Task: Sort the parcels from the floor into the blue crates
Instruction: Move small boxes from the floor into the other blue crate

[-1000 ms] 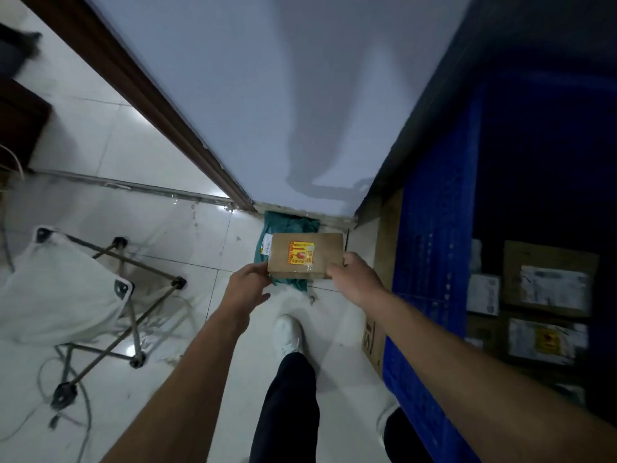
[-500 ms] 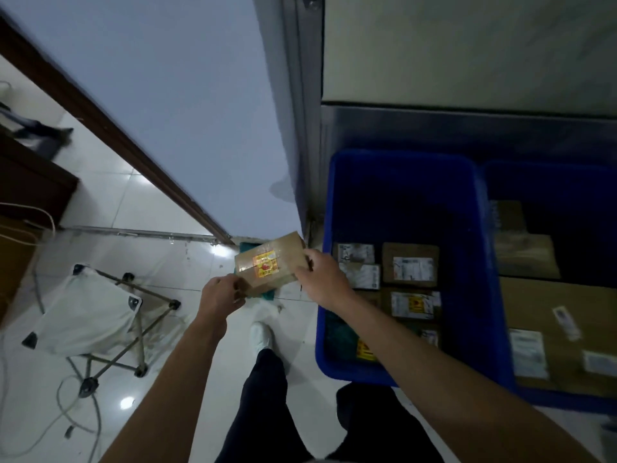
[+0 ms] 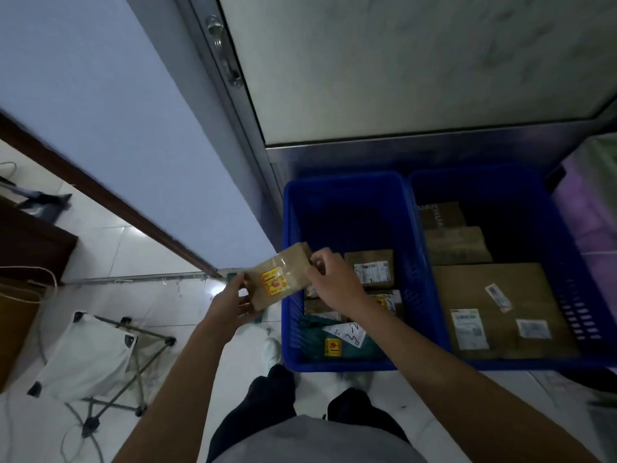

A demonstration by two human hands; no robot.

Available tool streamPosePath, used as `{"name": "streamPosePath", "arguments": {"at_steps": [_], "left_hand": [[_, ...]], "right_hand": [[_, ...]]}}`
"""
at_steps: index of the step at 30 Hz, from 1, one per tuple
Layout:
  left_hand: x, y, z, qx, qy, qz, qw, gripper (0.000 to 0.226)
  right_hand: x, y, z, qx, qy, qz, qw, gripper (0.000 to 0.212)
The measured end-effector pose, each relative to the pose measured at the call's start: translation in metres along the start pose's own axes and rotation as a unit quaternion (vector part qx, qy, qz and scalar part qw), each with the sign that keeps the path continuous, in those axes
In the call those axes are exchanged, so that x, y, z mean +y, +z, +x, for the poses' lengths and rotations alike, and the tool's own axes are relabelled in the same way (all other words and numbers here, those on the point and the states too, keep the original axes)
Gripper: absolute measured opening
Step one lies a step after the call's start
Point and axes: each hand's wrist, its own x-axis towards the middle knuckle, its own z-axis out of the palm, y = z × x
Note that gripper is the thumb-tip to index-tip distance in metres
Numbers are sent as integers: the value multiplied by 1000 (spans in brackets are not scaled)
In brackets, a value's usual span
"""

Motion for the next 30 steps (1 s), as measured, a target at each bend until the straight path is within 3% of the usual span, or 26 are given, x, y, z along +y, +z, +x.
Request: {"name": "streamPosePath", "arguments": {"at_steps": [7,13,16,18,23,27,30], "left_hand": [[39,48,3,-65,14,41,997,43],[76,69,12,-97,31,84,991,45],[96,78,17,-131,66,142,979,25],[108,84,22,-155,80,161,971,26],[124,94,55,-192,87,188,959,34],[127,100,77,-218,70,182,956,11],[123,105,99,-229,60,202,950,11]], "right_hand": [[2,-55,15,67,15,24,997,40],[2,-77,28,86,60,72,992,71],[-5,-81,39,119,58,83,988,67],[-10,-85,45,142,53,98,984,57],[-15,-88,58,179,97,109,973,57],[-11,-79,77,195,155,109,962,50],[4,-69,90,198,191,104,956,57]]}}
